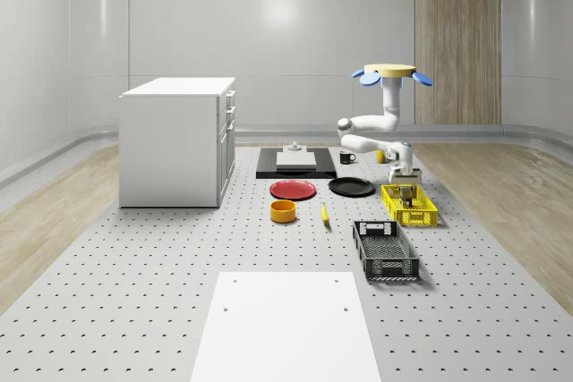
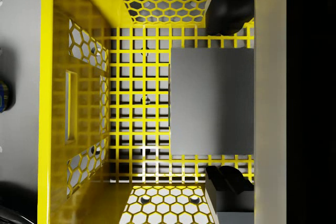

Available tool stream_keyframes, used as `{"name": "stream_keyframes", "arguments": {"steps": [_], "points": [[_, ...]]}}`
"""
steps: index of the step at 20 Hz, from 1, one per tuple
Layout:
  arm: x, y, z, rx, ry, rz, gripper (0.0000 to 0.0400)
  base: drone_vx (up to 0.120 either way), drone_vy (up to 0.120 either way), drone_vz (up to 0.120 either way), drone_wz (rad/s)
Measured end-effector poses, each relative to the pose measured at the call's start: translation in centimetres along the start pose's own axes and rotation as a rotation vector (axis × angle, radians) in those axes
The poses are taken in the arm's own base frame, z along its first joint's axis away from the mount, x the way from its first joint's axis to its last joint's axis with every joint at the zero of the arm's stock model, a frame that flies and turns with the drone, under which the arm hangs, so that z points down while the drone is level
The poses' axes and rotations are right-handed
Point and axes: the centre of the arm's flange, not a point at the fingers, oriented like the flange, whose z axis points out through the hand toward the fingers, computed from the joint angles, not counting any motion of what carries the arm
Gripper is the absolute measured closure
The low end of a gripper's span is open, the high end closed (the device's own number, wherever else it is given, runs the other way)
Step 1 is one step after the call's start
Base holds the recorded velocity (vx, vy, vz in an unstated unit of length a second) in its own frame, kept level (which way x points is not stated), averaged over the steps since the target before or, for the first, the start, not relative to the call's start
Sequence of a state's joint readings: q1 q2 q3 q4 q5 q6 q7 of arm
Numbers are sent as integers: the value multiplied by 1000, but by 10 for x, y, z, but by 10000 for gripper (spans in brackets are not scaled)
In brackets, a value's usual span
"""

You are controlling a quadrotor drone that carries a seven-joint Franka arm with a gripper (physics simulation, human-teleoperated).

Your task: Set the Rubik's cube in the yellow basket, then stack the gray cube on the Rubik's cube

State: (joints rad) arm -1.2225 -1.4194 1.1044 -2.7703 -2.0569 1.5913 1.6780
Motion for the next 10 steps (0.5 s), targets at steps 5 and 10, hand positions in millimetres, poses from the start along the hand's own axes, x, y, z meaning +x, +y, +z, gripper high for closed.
{"name": "stream_keyframes", "arguments": {"steps": [5, 10], "points": [[0, 0, -13, 0, 0, 0, 7, 0, 0, 0, 0], [0, 0, -17, 0, 0, 0, 2, 0, 0, 0, 0]]}}
